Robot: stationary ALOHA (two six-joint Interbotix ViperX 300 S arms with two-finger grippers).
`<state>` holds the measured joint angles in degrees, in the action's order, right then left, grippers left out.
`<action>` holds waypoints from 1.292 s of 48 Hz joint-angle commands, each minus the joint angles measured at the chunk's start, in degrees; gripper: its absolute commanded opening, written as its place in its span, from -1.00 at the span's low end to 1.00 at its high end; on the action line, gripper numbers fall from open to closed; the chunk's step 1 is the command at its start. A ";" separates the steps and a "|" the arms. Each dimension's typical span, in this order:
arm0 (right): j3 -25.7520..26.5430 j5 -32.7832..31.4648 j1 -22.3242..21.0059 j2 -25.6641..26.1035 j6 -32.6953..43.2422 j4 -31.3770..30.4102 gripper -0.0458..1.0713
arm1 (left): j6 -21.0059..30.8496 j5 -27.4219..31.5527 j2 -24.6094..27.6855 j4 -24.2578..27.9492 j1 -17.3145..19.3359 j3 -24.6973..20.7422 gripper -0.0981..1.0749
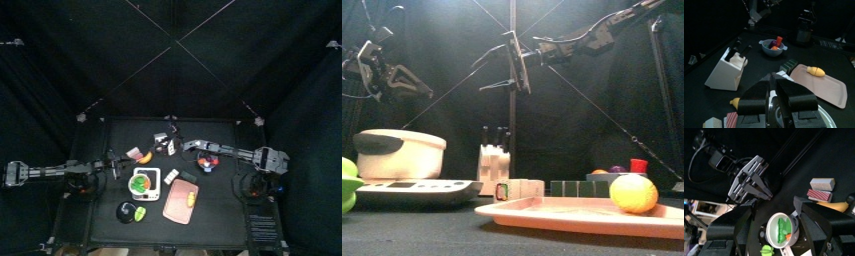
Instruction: Grab cleaver
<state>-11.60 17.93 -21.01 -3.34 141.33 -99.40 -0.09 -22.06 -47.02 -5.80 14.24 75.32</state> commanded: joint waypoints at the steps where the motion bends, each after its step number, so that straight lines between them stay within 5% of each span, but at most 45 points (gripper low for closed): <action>1: 3.52 0.62 0.18 -0.35 0.09 -2.81 0.74 | 0.00 -0.09 0.09 0.00 0.18 -0.79 0.09; 27: 3.52 -0.88 -2.29 -1.93 0.62 -9.76 0.74 | 0.09 2.72 0.09 -0.09 0.18 -0.70 0.09; 62: -1.14 -9.84 -2.37 -0.62 0.79 -1.23 0.74 | 0.09 2.81 0.09 -0.09 0.18 -0.70 0.09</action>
<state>-13.54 9.76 -23.12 -6.42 142.12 -101.25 0.00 -19.07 -47.02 -5.80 14.24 75.41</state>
